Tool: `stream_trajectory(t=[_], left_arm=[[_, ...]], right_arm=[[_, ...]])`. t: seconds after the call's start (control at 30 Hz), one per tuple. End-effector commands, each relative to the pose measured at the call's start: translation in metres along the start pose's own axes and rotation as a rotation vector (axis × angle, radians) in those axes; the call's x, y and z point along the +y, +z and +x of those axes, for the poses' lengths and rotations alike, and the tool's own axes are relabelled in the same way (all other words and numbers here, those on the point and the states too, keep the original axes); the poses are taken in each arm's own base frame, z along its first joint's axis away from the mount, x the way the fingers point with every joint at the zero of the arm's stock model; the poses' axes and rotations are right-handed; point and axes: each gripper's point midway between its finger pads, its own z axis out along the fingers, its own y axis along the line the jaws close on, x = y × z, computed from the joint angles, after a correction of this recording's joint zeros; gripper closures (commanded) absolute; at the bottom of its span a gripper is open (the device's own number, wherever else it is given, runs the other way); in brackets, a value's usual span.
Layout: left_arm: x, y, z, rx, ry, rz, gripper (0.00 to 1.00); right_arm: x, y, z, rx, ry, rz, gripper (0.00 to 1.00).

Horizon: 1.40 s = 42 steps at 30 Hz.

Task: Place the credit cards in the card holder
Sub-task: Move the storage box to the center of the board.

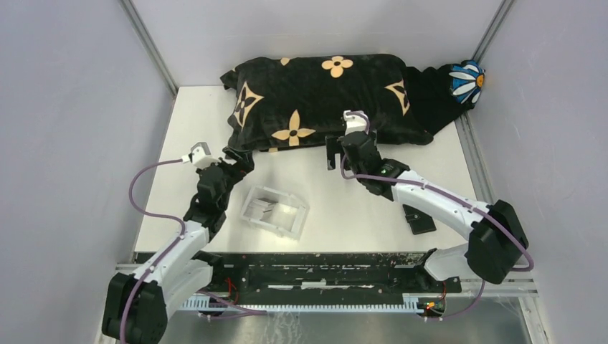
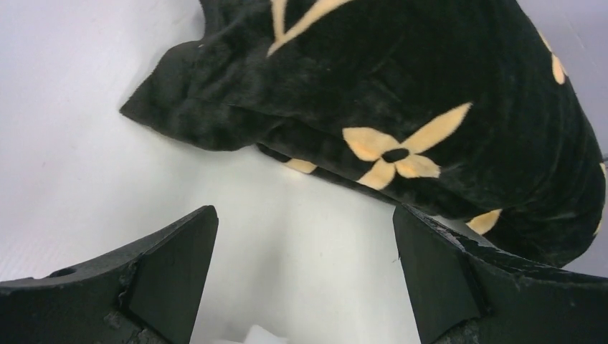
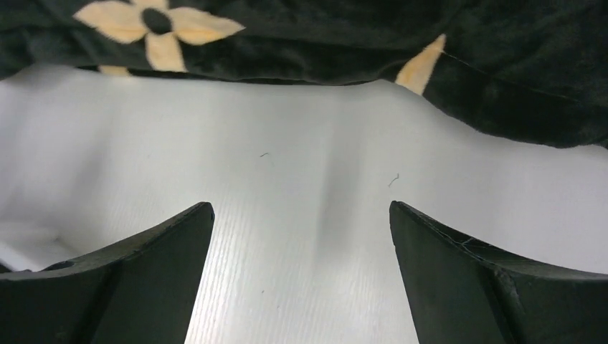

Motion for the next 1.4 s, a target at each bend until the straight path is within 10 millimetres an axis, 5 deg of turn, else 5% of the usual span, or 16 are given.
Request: stream_trajectory(t=[0.0, 0.13, 0.37, 0.9, 1.37], left_arm=[[-0.025, -0.014, -0.016, -0.028, -0.018, -0.047, 0.01], [-0.040, -0.032, -0.021, -0.050, 0.001, -0.104, 0.01], [-0.043, -0.057, -0.013, -0.030, 0.046, -0.177, 0.01], [-0.019, -0.075, -0.012, -0.058, -0.006, -0.172, 0.03], [-0.014, -0.077, -0.010, -0.059, -0.003, -0.172, 0.03]], right_arm=[[0.015, -0.030, -0.007, -0.046, -0.106, -0.063, 0.01], [0.061, -0.045, 0.019, -0.011, -0.261, -0.233, 0.15], [0.113, -0.060, 0.062, 0.071, -0.385, -0.466, 0.22], [0.175, -0.036, 0.089, 0.143, -0.480, -0.685, 0.21], [0.202, -0.001, 0.103, 0.203, -0.516, -0.734, 0.26]])
